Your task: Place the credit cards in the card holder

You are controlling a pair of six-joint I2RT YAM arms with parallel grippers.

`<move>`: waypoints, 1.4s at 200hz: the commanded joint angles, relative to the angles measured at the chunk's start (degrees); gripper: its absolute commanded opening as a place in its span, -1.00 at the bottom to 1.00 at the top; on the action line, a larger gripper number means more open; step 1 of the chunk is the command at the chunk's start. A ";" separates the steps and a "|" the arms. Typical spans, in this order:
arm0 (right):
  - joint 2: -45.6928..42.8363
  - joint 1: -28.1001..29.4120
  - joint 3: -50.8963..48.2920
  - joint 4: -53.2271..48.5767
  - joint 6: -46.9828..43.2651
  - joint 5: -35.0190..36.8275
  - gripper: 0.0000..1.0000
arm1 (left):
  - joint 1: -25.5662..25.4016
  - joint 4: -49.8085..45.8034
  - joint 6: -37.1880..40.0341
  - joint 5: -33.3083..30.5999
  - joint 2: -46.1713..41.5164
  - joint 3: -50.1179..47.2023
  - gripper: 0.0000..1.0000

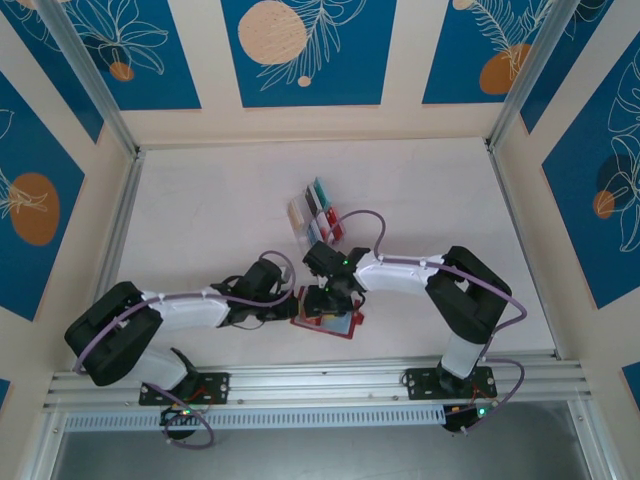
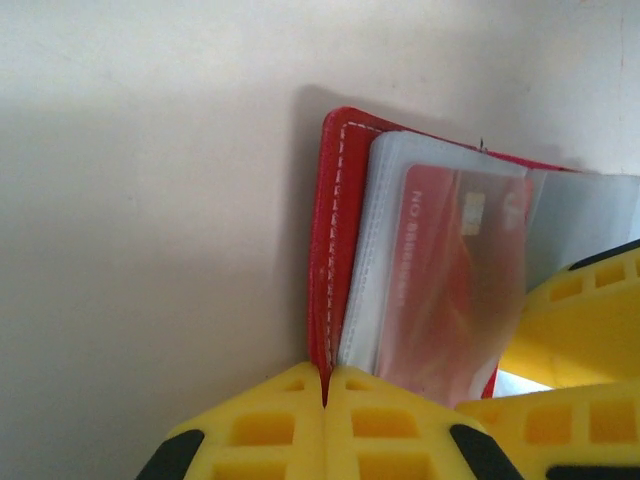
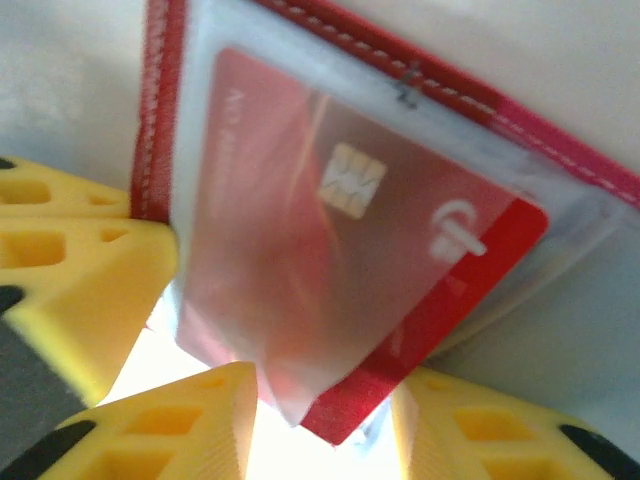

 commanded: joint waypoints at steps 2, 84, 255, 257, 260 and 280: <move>-0.72 1.56 4.49 0.71 -3.59 1.10 -0.12 | -2.67 -4.94 -1.17 -0.71 3.02 -2.92 -0.93; -8.02 0.32 3.56 -6.38 -7.82 6.80 -0.10 | -2.60 -5.19 -0.57 -0.06 2.21 -2.75 -0.88; -7.81 -5.65 1.03 -13.23 -5.17 16.06 0.01 | -2.66 -5.95 0.05 0.15 1.83 -2.00 -0.83; -7.78 -5.71 0.99 -13.27 -5.09 16.04 0.01 | -2.67 -5.90 0.07 0.18 1.83 -1.99 -0.83; -7.77 -5.74 0.90 -13.30 -5.04 16.07 0.01 | -2.67 -5.90 0.05 0.15 1.87 -1.96 -0.83; -7.81 -6.25 0.24 -13.10 -4.71 15.98 0.01 | -2.67 -5.92 0.00 0.28 1.84 -2.04 -0.83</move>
